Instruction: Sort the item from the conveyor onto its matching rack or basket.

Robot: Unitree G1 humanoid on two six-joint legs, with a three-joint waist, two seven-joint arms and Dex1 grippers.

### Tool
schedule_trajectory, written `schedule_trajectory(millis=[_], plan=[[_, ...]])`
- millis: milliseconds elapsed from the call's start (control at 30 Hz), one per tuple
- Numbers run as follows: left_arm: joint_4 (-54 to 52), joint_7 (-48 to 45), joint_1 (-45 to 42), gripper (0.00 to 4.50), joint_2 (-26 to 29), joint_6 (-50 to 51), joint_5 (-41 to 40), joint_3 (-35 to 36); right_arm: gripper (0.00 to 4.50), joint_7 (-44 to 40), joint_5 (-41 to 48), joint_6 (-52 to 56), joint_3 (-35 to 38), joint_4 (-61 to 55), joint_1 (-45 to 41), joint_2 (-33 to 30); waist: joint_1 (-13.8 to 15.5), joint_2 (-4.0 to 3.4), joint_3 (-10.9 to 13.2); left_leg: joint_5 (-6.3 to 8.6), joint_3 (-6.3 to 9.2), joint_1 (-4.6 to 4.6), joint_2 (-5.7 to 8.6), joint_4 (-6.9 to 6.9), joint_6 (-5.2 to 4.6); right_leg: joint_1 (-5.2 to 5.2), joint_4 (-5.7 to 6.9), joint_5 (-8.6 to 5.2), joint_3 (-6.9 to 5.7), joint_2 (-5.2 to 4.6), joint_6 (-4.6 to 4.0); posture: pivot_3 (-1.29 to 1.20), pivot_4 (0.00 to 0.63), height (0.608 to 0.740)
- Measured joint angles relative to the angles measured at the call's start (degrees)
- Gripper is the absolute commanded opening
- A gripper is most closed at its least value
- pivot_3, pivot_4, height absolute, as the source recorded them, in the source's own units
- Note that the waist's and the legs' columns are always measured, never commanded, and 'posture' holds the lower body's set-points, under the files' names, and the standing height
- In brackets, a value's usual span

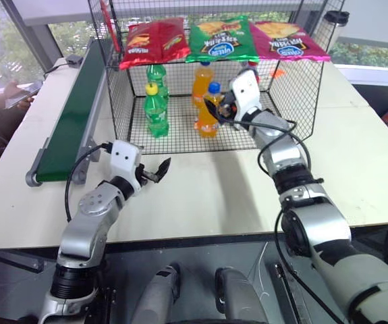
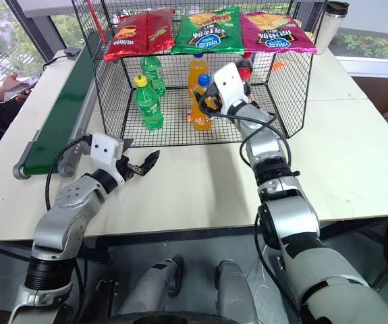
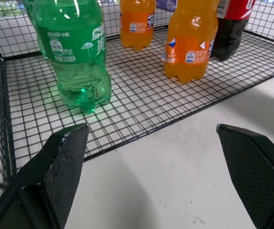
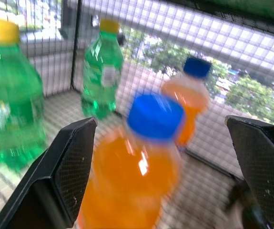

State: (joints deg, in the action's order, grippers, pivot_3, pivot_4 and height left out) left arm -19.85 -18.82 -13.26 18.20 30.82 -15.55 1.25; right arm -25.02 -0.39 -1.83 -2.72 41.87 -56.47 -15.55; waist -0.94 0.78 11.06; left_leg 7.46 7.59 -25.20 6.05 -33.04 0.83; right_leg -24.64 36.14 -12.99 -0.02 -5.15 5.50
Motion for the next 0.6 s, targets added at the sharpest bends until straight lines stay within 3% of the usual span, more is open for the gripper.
schedule_trajectory(millis=[133, 367, 600], plan=[[0.1, -1.1, -0.2, 4.50, -0.1, -0.3, -0.1, -0.1, 4.43, -6.4, 1.0, 8.8, -1.2, -12.2, 6.7, -4.1, 0.0, 0.00, 0.0, 0.00, -0.01, 0.00, 0.00, 0.00, -0.01, 0.00, -0.01, -0.01, 0.01, -0.01, 0.01, 0.00, 0.150, 0.739], [0.1, -4.7, 1.1, 4.50, 2.2, -0.2, -1.3, 0.1, 4.43, -21.5, 10.3, 27.3, -3.9, -36.7, 19.0, -9.2, 0.0, -0.01, 0.0, 0.06, -0.03, 0.00, -0.04, -0.03, 0.08, 0.01, -0.01, -0.12, 0.00, -0.07, -0.18, 0.00, 0.150, 0.739], [-1.2, -7.4, 4.5, 4.50, 4.3, 0.3, -2.4, 0.0, 4.43, -25.8, 14.9, 36.4, -6.0, -49.3, 25.8, -12.0, 0.2, 0.01, 0.0, 0.09, -0.04, -0.01, 0.01, -0.07, 0.11, 0.06, -0.06, -0.14, -0.05, -0.32, -0.20, 0.00, 0.150, 0.739]])
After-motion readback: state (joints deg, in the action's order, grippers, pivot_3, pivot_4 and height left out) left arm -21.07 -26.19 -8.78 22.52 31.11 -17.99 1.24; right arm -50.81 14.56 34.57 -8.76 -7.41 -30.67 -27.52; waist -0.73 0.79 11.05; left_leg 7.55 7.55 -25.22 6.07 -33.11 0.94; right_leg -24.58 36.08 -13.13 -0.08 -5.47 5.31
